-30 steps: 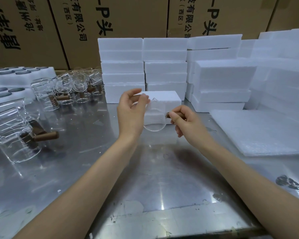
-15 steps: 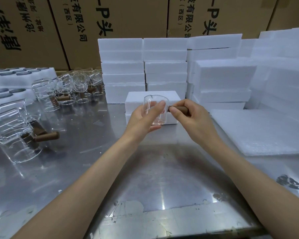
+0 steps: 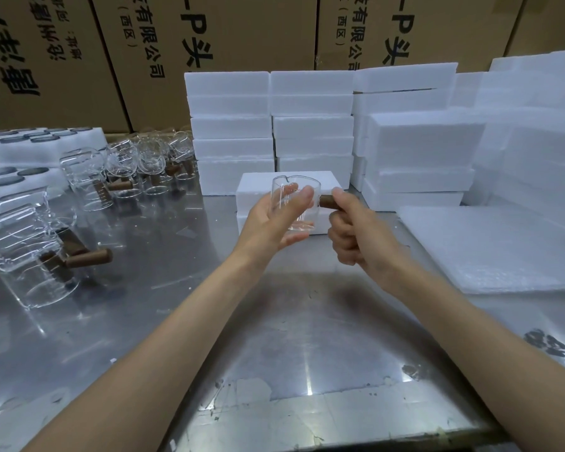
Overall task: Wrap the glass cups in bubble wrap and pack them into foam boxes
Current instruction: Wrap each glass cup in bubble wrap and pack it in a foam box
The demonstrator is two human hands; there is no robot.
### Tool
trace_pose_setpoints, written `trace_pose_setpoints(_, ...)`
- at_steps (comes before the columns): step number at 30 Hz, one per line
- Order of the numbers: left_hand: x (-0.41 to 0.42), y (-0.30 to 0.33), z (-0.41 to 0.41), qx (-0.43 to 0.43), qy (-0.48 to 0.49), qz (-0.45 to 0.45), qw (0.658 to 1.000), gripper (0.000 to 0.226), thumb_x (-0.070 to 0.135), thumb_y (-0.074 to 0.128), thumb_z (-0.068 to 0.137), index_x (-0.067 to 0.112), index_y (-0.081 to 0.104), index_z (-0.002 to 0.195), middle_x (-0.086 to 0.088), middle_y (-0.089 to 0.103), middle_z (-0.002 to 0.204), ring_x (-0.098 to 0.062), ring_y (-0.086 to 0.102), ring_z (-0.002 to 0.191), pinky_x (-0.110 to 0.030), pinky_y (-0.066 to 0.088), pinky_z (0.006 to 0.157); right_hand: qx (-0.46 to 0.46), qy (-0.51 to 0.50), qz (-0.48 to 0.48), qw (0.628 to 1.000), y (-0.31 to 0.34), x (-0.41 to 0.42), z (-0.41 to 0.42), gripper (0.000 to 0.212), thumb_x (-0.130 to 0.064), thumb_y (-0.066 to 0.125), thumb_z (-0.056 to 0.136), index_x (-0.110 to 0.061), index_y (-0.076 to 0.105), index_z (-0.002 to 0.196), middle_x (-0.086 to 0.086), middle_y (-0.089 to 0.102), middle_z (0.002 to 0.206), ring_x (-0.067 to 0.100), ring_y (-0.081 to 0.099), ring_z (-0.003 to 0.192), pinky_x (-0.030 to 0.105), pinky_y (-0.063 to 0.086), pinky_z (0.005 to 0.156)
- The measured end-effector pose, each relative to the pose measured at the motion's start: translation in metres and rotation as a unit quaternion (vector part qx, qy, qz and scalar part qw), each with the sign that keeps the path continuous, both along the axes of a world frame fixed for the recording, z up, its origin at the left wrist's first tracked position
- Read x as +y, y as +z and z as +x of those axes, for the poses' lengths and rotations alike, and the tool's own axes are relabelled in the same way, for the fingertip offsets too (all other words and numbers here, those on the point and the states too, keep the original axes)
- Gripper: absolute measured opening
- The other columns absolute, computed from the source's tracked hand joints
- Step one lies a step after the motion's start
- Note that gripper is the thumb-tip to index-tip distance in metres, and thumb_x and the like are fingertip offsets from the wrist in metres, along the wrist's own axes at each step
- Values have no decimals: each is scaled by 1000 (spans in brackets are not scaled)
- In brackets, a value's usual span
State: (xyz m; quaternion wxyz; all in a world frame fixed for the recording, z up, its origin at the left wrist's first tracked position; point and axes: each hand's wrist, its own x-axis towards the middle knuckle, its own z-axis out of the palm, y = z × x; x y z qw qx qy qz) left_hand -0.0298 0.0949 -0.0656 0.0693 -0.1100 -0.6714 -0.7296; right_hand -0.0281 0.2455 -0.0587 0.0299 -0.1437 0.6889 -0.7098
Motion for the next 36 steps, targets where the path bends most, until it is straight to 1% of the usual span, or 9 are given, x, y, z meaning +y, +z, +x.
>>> trace_pose_setpoints(4,1,-5,-3,-1,-5,-4,1000,62,53,67,72,21,54,124,3,65,119,-11,68,98,-23,55,77,-74,75,-68,992,-5,-8,0,60,-47,20,98,-19,25,45,-4,16,45,12,12,39,25,15,44)
trace_pose_setpoints(8,0,-4,-2,-7,12,10,1000,87,64,71,69,17,45,137,2,60,127,-14,61,115,-22,55,77,-96,83,-156,980,-4,-4,-3,68,-43,9,98,-17,35,41,-3,22,42,12,22,35,21,26,42)
trace_pose_setpoints(13,-2,1,-3,-6,39,54,998,72,71,54,63,28,51,120,3,64,113,-12,64,105,-22,55,74,-37,-53,-78,995,-3,3,-6,56,-49,26,99,-17,41,55,-2,41,47,13,39,42,21,39,46)
trace_pose_setpoints(17,-1,1,-5,-39,29,92,995,59,64,30,92,24,45,134,3,65,115,-16,63,110,-26,55,81,29,-75,-4,997,-10,-9,0,28,-50,55,89,-23,58,82,-6,64,86,6,64,72,22,53,59)
trace_pose_setpoints(21,6,0,-2,-43,15,115,992,54,55,23,99,22,41,138,7,61,118,-18,62,112,-35,50,97,49,-82,34,995,-17,-20,5,58,-57,71,60,-27,52,106,-13,60,109,1,63,97,29,56,80)
trace_pose_setpoints(24,11,1,1,-40,-30,120,991,52,57,19,98,28,38,137,16,55,120,-9,58,114,-33,41,106,59,-107,36,992,-16,-18,4,51,-46,79,67,-27,54,107,-15,62,106,0,63,98,28,53,85)
trace_pose_setpoints(28,7,4,5,-30,-56,57,996,56,59,52,86,31,40,133,17,58,123,-3,53,117,-31,30,109,-47,2,-126,991,-9,-2,1,27,-38,67,83,-20,69,102,-7,69,102,11,66,103,27,53,84)
trace_pose_setpoints(32,7,0,9,100,34,-97,990,96,31,78,73,27,20,150,10,41,144,-7,44,131,-17,40,99,-147,115,-256,949,-2,5,1,52,-45,59,77,-8,67,113,6,68,115,18,64,110,33,53,90)
trace_pose_setpoints(36,5,-2,8,210,119,-175,955,77,26,78,79,24,36,144,13,46,141,2,43,128,-7,34,101,-155,149,-256,942,-3,2,2,56,-44,57,78,-3,64,115,10,66,117,24,59,118,37,49,98)
